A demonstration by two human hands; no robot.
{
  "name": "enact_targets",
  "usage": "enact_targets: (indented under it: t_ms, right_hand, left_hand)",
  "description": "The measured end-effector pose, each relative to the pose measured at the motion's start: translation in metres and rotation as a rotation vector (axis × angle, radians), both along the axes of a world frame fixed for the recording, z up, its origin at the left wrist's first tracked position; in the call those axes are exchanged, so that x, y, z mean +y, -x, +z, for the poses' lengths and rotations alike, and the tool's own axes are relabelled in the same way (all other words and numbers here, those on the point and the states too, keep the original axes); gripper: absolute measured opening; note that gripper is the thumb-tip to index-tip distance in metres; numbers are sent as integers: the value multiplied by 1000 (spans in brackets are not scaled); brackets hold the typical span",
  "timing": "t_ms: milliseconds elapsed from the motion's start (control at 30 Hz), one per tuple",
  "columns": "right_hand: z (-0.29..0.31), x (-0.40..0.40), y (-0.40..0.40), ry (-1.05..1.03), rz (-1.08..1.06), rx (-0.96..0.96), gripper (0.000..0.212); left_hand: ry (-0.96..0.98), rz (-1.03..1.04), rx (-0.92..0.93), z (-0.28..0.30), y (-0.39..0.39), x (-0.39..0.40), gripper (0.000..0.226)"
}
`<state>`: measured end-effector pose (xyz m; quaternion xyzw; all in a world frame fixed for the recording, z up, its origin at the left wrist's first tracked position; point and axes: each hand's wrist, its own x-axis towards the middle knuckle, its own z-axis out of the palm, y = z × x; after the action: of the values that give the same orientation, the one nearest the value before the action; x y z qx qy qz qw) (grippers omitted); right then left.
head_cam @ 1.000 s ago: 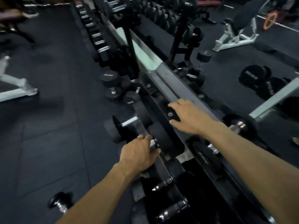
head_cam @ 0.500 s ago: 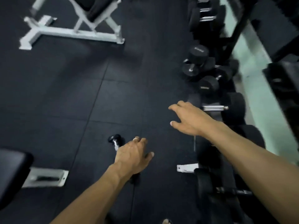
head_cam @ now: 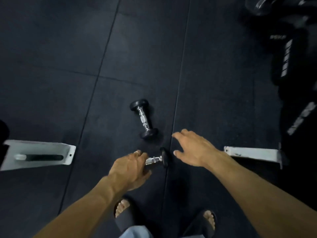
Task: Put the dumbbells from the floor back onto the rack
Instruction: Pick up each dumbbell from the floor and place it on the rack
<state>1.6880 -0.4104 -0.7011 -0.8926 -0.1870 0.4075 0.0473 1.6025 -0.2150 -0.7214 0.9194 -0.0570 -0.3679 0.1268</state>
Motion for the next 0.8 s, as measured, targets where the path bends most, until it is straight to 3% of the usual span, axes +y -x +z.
enact_targets:
  t_ms: [233,400,633,800]
  right_hand:
    - [-165,-3,32,63,-141,106,62]
    - [-243,5,52,34,-297,100,71]
    - [-292,13,78,-70,-513,107,98]
    - [-297,15,78,-120,-567,53,85]
  left_hand:
    - [-95,-312,-24,-174,11,11,44]
    - [-147,-344,-42,-257,27,12,50]
    - [-190,-223,-175,-295,29,9,19]
    - [-196,-224,-164,-297,24,10,16]
